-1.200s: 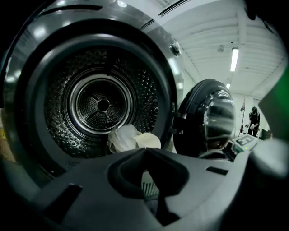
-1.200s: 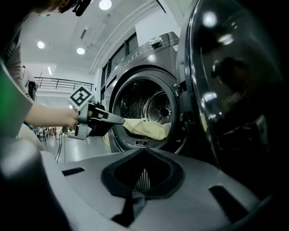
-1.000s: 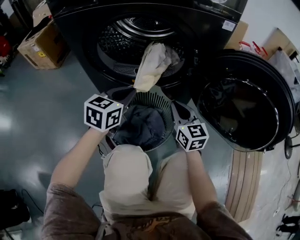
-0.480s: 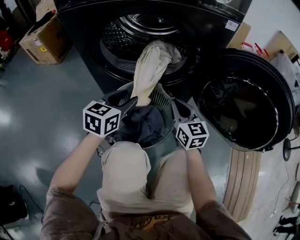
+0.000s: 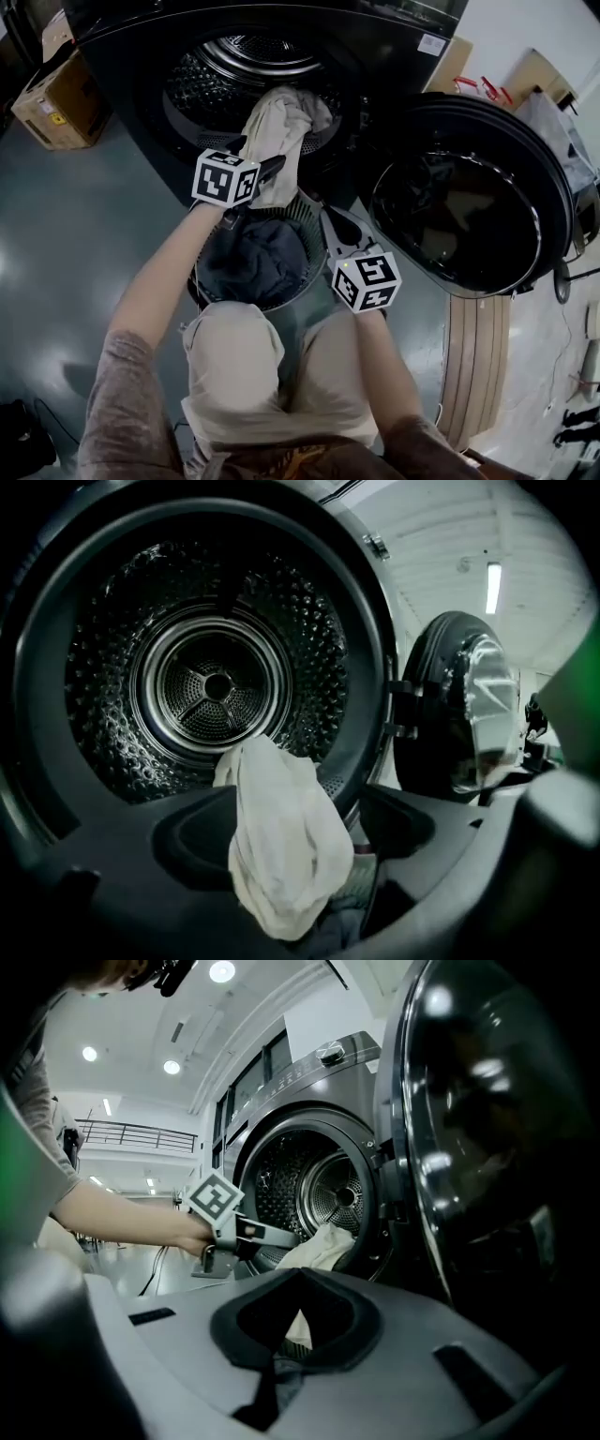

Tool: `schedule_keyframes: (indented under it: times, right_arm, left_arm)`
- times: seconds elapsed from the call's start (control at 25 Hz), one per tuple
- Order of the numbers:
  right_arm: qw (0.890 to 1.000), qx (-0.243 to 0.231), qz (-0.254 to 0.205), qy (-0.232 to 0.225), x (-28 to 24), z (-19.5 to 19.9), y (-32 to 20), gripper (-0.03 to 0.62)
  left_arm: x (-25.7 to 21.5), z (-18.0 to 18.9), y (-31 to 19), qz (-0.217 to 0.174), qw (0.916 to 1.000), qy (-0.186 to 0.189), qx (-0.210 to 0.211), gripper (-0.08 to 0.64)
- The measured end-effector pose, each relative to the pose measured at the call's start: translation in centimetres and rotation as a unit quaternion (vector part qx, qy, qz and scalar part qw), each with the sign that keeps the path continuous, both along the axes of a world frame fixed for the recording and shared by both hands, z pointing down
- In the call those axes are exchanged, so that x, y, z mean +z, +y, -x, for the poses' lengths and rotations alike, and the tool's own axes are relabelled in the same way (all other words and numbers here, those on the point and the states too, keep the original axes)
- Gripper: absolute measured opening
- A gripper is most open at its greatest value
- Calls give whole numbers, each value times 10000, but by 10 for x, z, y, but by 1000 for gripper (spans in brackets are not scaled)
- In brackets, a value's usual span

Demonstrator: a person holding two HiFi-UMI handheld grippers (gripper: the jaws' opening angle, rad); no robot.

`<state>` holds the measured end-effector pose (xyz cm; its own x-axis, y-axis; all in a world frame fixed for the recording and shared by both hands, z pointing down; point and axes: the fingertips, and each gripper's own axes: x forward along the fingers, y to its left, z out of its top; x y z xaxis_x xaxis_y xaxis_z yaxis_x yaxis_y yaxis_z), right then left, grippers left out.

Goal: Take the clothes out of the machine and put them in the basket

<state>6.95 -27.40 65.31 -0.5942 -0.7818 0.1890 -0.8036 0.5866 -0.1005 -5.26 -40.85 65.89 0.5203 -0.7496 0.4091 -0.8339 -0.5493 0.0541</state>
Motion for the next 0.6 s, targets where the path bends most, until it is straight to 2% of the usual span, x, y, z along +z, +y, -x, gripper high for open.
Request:
schedule_keyframes:
  times: [0.32, 0.52, 0.6]
  right_arm:
    - [10000, 21, -74, 53, -5, 6, 0, -2]
    - [9998, 214, -53, -24, -8, -2, -3, -2]
    - [9997, 225, -41, -77, -8, 0, -4, -2]
  left_arm:
    - [19, -10, -88, 53, 9990, -133, -426, 417]
    - [37, -10, -108, 242, 9972, -546, -459, 412]
    - [41, -7, -107, 261, 9961, -744, -404, 322]
